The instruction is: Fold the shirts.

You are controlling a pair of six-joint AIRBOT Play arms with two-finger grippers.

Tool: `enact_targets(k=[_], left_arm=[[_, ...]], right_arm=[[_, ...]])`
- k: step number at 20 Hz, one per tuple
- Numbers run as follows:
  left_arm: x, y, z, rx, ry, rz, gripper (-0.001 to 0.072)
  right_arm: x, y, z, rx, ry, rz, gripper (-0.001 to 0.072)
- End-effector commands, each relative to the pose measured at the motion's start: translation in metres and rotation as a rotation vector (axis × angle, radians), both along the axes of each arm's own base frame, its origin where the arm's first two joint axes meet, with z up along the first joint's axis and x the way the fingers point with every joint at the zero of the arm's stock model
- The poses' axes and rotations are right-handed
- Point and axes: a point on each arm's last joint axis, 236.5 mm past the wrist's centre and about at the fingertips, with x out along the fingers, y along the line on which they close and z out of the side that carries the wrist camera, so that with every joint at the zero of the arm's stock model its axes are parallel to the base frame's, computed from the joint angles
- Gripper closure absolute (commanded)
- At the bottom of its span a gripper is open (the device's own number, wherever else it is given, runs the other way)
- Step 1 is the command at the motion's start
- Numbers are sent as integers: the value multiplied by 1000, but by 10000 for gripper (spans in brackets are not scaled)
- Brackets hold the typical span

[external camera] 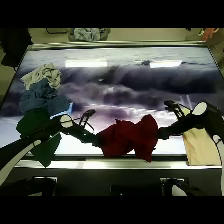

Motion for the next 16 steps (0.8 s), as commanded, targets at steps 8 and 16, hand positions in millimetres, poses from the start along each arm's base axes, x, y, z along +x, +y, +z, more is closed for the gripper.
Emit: enact_targets(k=[8, 16], left_arm=[[5, -25, -5, -53, -8, 48, 686], [116, 9, 169, 2, -577, -10, 689]], right_arm=[[11, 39, -51, 195, 128, -118, 74], [112, 36, 136, 158, -546, 99, 661]])
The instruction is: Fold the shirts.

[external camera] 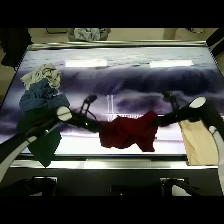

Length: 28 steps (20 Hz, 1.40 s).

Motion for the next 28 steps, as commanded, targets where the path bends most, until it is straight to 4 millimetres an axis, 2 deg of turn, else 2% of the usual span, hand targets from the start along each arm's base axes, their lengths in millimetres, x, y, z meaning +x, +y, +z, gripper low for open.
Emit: enact_targets(k=[1, 2, 3, 4, 5, 6, 7, 9, 11, 13, 15, 16, 17, 19, 21, 24, 26, 27, 28], left_arm=[[60, 41, 147, 42, -398, 51, 689], [65, 55, 208, 25, -522, 88, 689], [61, 74, 272, 0, -640, 144, 689], [50, 90, 326, -31, -740, 191, 689], [30, 102, 378, -78, -848, 215, 689], [8, 110, 418, -132, -935, 226, 689], [-15, 112, 448, -186, -999, 219, 689], [-49, 113, 480, -271, -1052, 207, 689], [-65, 116, 488, -302, -1061, 202, 689], [-67, 117, 481, -289, -1031, 205, 689], [-60, 113, 461, -246, -971, 188, 688], [-53, 108, 445, -217, -922, 180, 688], [-44, 103, 426, -182, -872, 168, 687], [-18, 88, 373, -97, -743, 140, 687], [13, 72, 295, 12, -580, 103, 687], [46, 58, 139, 210, -295, 11, 687], [64, 58, 50, 297, -156, -18, 687], [76, 62, 19, 324, -100, -9, 686], [85, 66, 0, 337, -62, 6, 686]], right_arm=[[49, -7, 176, -105, -551, 59, 660], [47, -8, 247, -142, -734, 44, 660], [30, -6, 319, -178, -922, 32, 660], [2, -2, 382, -197, -1079, 10, 660], [-29, 3, 426, -202, -1194, -13, 660], [-59, 7, 458, -201, -1282, -33, 660], [-87, 11, 479, -191, -1345, -56, 660], [-122, 11, 495, -192, -1398, -105, 660], [-138, 1, 505, -213, -1428, -176, 660], [-144, -7, 511, -240, -1453, -210, 660], [-138, -13, 503, -265, -1417, -224, 660], [-130, -19, 491, -287, -1363, -229, 660], [-119, -24, 474, -305, -1289, -224, 660], [-91, -33, 419, -345, -1064, -168, 660], [-59, -48, 347, -385, -767, -100, 660], [2, -60, 229, -364, -412, 10, 659], [55, -68, 151, -329, -296, -12, 659], [82, -67, 118, -296, -270, -31, 659], [105, -64, 94, -256, -262, -54, 659]])
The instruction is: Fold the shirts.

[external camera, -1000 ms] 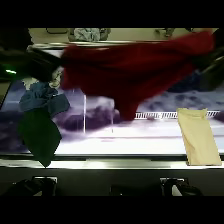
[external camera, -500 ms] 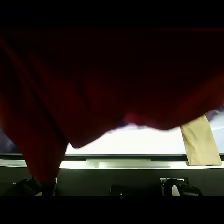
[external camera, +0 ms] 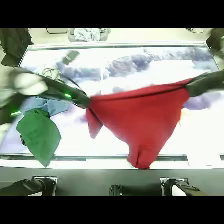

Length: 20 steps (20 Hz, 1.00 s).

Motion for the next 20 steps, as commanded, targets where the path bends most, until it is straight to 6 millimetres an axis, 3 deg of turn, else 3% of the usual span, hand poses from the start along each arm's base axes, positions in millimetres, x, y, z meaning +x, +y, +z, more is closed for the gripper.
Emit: enact_targets(k=[1, 3, 5, 6, 7, 8, 9, 10, 12, 13, 14, 16, 20], left_arm=[[25, 15, -108, 87, 198, 39, 685], [43, 18, -113, 22, 230, 90, 685], [49, 12, -107, -85, 266, 129, 673], [50, 9, -103, -128, 283, 143, 527], [50, 11, -100, -152, 295, 154, 206], [49, 18, -96, -149, 310, 159, -13], [46, 30, -91, -133, 329, 150, -13], [40, 47, -85, -119, 362, 138, -13], [22, 81, -79, -105, 439, 166, -13], [11, 93, -82, -109, 470, 189, 64], [-6, 98, -91, -118, 507, 202, 84], [-42, 88, -117, -182, 569, 247, 83], [-77, 43, -172, -363, 607, 360, 84]], right_arm=[[68, 6, -113, 126, 129, -38, 660], [91, 23, -138, 247, 141, -64, 659], [104, 34, -148, 349, 152, -113, 658], [112, 36, -148, 380, 137, -137, 657], [119, 36, -144, 395, 106, -150, 585], [121, 34, -134, 403, 87, -151, 385], [117, 27, -120, 393, 75, -132, 170], [109, 18, -106, 360, 66, -83, 69], [79, -23, -95, 236, 103, -57, 64], [52, -50, -102, 173, 194, -90, 75], [30, -72, -111, 131, 278, -130, 76], [0, -92, -129, 122, 396, -183, 87], [-14, -85, -155, 145, 468, -188, 100]])
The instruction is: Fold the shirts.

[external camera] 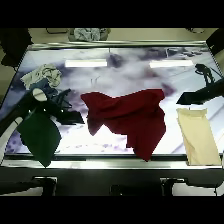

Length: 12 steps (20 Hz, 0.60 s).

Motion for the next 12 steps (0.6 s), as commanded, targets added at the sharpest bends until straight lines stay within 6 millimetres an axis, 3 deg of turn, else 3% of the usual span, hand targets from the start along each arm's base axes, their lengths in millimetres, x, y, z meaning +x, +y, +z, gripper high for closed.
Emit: enact_targets(k=[1, 4, 8, 9, 10, 11, 12], left_arm=[[-21, -31, -37, -108, 26, 142, 84], [-16, -51, -49, -119, 10, 166, 84], [-7, -56, -62, -102, -12, 185, 99], [-1, -55, -63, -96, -30, 204, 159], [6, -53, -64, -90, -49, 232, 331], [12, -52, -65, -84, -59, 265, 337], [15, -52, -66, -81, -65, 280, 338]], right_arm=[[-26, -5, -19, -5, 103, -6, 100], [-27, -3, -24, -20, 113, 7, 94], [-23, -5, -27, -25, 96, -4, 94], [-26, -2, -31, -23, 109, 4, 93], [-30, 4, -37, -17, 122, 31, 77], [-35, 13, -45, -12, 142, 57, 15], [-39, 22, -53, -6, 159, 78, 8]])
